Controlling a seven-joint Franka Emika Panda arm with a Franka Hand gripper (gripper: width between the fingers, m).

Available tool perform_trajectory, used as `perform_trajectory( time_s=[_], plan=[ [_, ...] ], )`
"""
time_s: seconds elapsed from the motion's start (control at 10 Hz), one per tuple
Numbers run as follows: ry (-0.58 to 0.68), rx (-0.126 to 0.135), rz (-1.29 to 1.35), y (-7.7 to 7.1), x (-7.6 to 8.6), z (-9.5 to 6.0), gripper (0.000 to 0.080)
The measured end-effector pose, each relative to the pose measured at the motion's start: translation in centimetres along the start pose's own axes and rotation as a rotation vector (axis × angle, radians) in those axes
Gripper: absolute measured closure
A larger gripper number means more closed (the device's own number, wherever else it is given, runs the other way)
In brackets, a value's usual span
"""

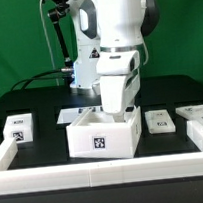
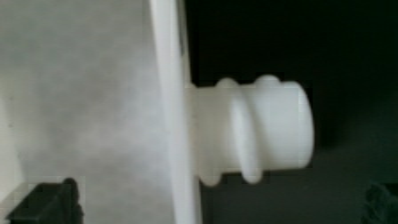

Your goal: Assemble cabinet

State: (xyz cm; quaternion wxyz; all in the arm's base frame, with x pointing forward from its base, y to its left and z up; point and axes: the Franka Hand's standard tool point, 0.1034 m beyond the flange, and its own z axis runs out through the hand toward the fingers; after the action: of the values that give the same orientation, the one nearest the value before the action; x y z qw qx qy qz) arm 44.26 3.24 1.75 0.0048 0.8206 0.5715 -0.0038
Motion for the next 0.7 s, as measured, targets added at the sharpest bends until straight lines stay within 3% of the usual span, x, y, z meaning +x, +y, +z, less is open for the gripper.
perform_trajectory(
  time_s=[0.7],
  plan=[
    [0.000, 0.000, -0.001, -0.02, 0.04, 0.00, 0.0001]
  ],
)
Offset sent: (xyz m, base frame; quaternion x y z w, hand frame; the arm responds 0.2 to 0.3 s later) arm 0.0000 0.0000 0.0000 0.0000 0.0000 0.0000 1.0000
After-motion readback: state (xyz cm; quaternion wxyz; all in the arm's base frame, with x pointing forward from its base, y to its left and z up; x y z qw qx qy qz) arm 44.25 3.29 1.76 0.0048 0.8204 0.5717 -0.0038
